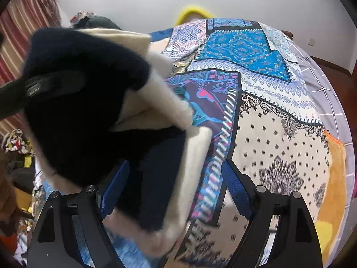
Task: Fold small clothes
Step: 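Fold the lifted sweater over onto itself with the left gripper toward the right gripper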
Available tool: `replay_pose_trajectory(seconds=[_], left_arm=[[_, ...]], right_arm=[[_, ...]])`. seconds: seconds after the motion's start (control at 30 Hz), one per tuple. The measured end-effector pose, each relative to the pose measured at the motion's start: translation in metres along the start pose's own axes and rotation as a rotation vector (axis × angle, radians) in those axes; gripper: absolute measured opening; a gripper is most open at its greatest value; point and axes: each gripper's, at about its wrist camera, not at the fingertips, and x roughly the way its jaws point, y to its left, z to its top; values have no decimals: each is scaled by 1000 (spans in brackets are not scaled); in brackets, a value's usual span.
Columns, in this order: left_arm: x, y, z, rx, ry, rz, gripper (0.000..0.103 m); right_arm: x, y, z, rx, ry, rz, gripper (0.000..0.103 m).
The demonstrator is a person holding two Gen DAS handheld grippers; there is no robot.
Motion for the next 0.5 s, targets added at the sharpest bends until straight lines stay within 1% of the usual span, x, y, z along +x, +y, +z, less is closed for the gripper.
replay_pose_trajectory(seconds=[0.07, 0.13, 0.2, 0.23, 0.3, 0.43, 0.5], left_arm=[[0, 0, -2, 2, 20, -11, 26], [1, -1, -4, 7, 29, -19, 29], [1, -3, -5, 12, 35, -31, 38], [1, -4, -6, 12, 37, -39, 40], [1, -8, -6, 12, 38, -51, 48], [2, -18, -12, 37, 48, -65, 50], [3, -22, -15, 49, 55, -63, 53]], right_arm=[[6, -3, 6, 0, 6, -24, 82], [7, -6, 7, 14, 8, -16, 82], [4, -7, 3, 27, 8, 3, 82], [1, -8, 0, 26, 9, 4, 82], [-5, -6, -6, 13, 10, -4, 82], [-20, -7, -21, 9, 10, 2, 82], [-29, -10, -29, 23, 1, 7, 82]])
